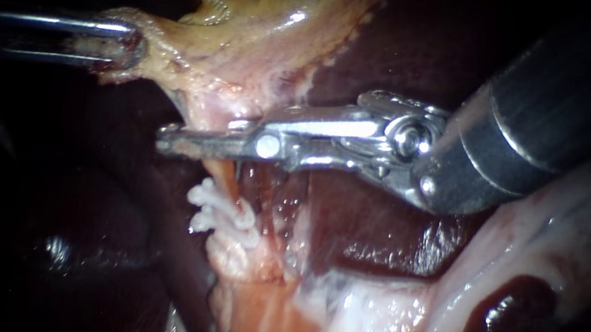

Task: Going back third clip left tube

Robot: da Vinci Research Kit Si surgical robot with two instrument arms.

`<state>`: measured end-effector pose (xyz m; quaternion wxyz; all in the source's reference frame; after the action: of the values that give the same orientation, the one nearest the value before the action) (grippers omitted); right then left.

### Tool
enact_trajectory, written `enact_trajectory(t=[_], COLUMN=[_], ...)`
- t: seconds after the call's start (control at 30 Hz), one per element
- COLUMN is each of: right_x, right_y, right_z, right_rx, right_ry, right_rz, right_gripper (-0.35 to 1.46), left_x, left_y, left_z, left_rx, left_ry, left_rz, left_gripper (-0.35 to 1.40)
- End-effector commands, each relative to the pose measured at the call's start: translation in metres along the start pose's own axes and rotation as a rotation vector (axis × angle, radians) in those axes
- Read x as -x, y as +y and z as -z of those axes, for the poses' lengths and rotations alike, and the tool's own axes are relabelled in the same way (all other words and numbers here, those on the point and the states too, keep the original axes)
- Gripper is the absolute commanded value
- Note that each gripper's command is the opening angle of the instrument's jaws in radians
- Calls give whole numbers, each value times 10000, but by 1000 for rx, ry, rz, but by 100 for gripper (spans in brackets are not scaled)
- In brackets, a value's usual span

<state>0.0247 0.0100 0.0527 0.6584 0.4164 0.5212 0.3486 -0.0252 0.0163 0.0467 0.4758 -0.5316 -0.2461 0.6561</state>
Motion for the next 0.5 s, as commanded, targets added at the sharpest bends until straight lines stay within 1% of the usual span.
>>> enact_trajectory(t=[0.03, 0.07, 0.1, 0.17, 0.2, 0.23, 0.3, 0.37, 0.43, 0.5], right_x=[0, 0, 0, 0, 0, 1, 4, 9, 15, 21], right_y=[0, 0, 0, 3, 6, 8, 15, 23, 31, 36], right_z=[1, 1, 0, -3, -5, -8, -12, -13, -10, 0], right_rx=[0, -1, -12, -29, -27, -27, -26, -22, 2, 18], right_ry=[0, -1, -11, -10, -10, -6, -3, 0, 10, -8], right_rz=[6, 18, 30, 77, 78, 78, 93, 120, 183, 251], right_gripper=[-35, -35, -34, 0, 23, 40, 48, 49, 50, 50], left_x=[0, 0, 0, 1, 1, 1, 1, 1, 1, 1], left_y=[0, 0, -1, -1, -1, -1, -1, -1, -1, -1], left_z=[0, 0, 0, 0, 1, 1, 1, 1, 1, 2], left_rx=[0, 0, 0, 1, 1, 1, 1, 1, 1, 1], left_ry=[0, 0, 0, 0, 0, 0, 0, 0, 0, 0], left_rz=[-1, -1, -1, -1, -1, -1, -1, -1, -1, -1], left_gripper=[-35, -35, -35, -35, -35, -35, -35, -35, -35, -35])
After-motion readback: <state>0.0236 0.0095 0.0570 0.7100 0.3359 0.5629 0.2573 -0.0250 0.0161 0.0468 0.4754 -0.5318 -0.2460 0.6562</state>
